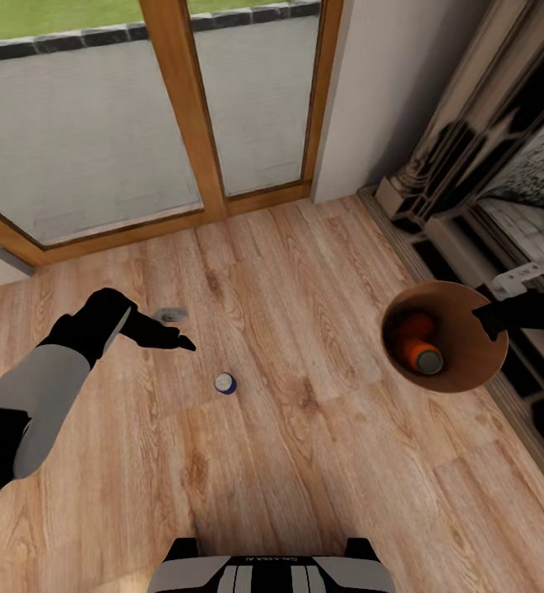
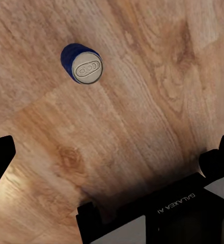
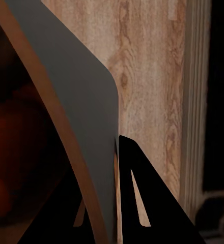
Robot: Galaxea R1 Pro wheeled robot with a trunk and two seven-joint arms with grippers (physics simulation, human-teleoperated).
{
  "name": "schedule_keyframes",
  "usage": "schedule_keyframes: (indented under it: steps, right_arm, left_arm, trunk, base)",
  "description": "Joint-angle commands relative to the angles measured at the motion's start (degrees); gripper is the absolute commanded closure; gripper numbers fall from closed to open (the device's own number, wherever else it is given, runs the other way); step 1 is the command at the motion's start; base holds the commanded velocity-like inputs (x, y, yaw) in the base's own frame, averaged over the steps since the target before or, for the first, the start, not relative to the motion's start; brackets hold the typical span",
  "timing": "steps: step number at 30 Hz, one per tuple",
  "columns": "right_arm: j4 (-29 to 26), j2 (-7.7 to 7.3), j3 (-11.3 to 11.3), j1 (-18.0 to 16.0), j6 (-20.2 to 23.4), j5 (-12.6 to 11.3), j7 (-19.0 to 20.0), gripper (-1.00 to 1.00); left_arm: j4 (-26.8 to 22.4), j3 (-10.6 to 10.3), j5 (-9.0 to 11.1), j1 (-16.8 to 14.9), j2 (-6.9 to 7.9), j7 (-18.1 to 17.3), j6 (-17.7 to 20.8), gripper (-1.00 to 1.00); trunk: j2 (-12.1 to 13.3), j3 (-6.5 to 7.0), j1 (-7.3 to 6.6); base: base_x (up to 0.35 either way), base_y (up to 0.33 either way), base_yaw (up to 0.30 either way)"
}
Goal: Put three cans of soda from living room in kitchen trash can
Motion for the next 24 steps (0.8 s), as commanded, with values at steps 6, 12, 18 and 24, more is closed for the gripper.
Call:
schedule_keyframes:
  steps: [6,12,18,24]
  right_arm:
    - [0.0,-0.03,0.0,0.0,0.2,-0.4,0.3,1.00]
    - [0.0,0.05,0.1,0.6,0.2,-0.4,0.3,1.00]
    - [0.0,-0.02,0.0,1.1,0.2,0.8,0.3,1.00]
    - [0.0,0.10,0.0,1.2,0.2,3.1,0.4,1.00]
  left_arm:
    - [-0.2,-0.1,-0.1,0.0,0.32,-0.4,-0.2,-1.00]
    - [-0.4,0.0,-0.1,-0.1,0.54,1.4,-0.2,-1.00]
    - [-0.4,0.1,-0.1,-0.1,1.80,3.0,-0.6,-1.00]
    - [-0.3,-0.1,-0.1,0.0,1.58,3.4,-1.5,-1.00]
  trunk:
    - [0.0,0.00,0.00]
    - [0.0,0.00,0.00]
    - [0.0,0.00,0.00]
    - [0.0,0.00,0.00]
  base:
    - [0.000,0.000,0.000]
    - [0.000,0.000,0.000]
    - [0.000,0.000,0.000]
    - [0.090,0.000,0.000]
